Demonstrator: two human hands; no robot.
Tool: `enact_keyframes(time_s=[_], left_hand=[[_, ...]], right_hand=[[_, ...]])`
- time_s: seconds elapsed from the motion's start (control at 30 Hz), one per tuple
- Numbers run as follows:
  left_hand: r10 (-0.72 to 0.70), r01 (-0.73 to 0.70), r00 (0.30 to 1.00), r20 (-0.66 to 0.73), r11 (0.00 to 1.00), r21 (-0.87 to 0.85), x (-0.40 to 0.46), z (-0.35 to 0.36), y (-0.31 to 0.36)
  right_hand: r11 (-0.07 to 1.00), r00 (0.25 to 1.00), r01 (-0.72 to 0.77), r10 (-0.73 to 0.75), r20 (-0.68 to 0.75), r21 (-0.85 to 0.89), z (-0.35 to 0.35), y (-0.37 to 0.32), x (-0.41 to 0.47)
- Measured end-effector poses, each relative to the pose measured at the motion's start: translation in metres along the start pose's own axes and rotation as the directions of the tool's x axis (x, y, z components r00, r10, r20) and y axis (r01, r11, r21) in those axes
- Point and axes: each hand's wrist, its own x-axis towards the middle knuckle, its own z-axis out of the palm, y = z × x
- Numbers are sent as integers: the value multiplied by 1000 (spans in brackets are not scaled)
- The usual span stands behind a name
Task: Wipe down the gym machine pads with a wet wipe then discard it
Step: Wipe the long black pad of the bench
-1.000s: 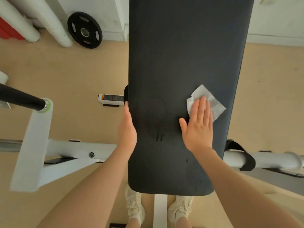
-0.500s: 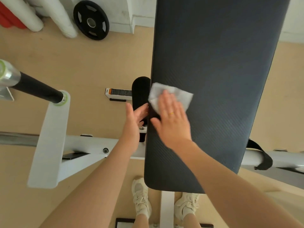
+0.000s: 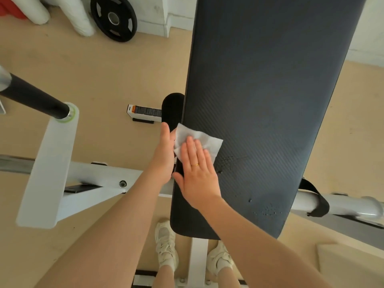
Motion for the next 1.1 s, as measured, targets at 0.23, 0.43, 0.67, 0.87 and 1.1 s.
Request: enact_keyframes(time_s=[0.23, 0.43, 0.67, 0.87, 1.1], left_hand=[[53, -50, 992, -115, 998, 34, -11, 32, -4], [270, -188, 874, -404, 954, 231, 4, 53, -2], [347, -213, 817, -460, 924, 319, 8, 53, -13], [447, -146, 734, -512, 839, 524, -11, 68, -18], [490, 31, 676, -551, 728, 685, -3, 105, -37]], right_hand=[[995, 998, -37, 32, -51, -95, -11, 80, -4], [944, 942, -330, 330, -59, 10, -24, 137, -10], [997, 997, 72, -71, 36, -5, 14, 33, -37], [996, 997, -72, 71, -24, -43, 6, 92, -43], [912, 904, -408, 410, -118, 45, -18, 188, -32]])
